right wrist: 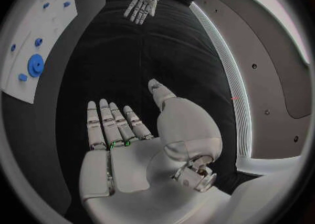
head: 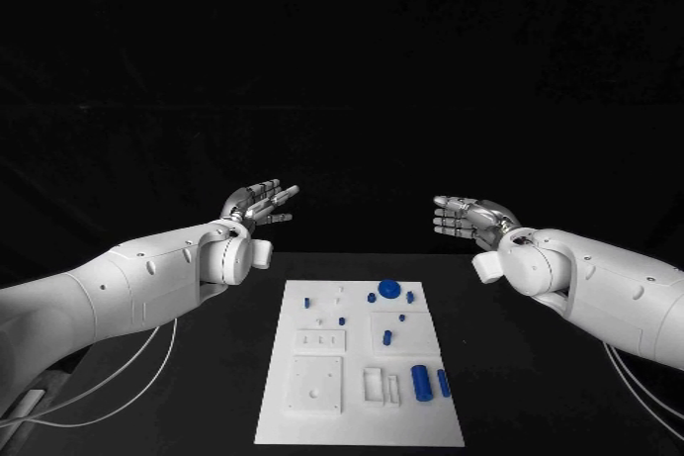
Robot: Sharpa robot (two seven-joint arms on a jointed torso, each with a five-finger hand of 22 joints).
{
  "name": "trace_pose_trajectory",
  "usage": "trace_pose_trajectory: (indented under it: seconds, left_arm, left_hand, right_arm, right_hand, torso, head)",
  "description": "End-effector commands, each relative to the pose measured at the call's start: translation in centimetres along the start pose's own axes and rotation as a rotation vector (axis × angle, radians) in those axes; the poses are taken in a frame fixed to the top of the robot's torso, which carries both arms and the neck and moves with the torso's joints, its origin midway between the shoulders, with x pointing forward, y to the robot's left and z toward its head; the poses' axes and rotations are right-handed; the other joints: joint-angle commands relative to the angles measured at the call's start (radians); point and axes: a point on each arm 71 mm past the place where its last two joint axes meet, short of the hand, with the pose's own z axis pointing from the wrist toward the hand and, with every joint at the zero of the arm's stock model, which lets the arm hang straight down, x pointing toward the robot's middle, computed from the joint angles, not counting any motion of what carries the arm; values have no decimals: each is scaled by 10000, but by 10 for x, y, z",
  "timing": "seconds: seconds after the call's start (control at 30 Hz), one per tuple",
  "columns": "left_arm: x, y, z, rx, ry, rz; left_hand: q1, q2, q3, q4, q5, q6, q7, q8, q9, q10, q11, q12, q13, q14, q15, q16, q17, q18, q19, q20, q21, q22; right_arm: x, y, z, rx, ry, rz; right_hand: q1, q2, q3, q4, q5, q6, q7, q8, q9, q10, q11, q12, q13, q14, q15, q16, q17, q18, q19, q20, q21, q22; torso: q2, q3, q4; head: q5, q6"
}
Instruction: Assemble the parts on the task board
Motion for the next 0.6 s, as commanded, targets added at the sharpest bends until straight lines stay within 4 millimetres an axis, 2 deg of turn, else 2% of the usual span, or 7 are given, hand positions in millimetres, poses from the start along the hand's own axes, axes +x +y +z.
trace_pose_trajectory:
  seconds: [0.03, 0.6]
  left_arm:
    - [2, -2, 0, 111, 147, -37]
    - [2, -2, 0, 113, 143, -37]
  left_hand:
    - [18, -46, 28, 15, 27, 38, -49, 36, 17, -36, -39, 66, 13, -73, -31, 29, 9, 93, 68, 16, 8, 12]
    - [18, -46, 28, 15, 27, 38, -49, 36, 17, -36, -39, 66, 13, -73, -31, 29, 9, 93, 68, 16, 8, 12]
  right_arm:
    - [1, 1, 0, -140, 111, 22]
    - [1, 1, 0, -139, 104, 22]
  right_hand:
    - [95, -30, -11, -35, 66, 96, 538, 36, 11, 74, 25, 44, 14, 96, 1, 52, 10, 22, 73, -19, 36, 15]
    - [95, -30, -11, -35, 66, 96, 538, 36, 11, 74, 25, 44, 14, 96, 1, 52, 10, 22, 73, -19, 36, 15]
  torso:
    - [0, -1, 2]
    - [-1, -5, -6]
  head:
    - [9, 0]
    - [34, 29]
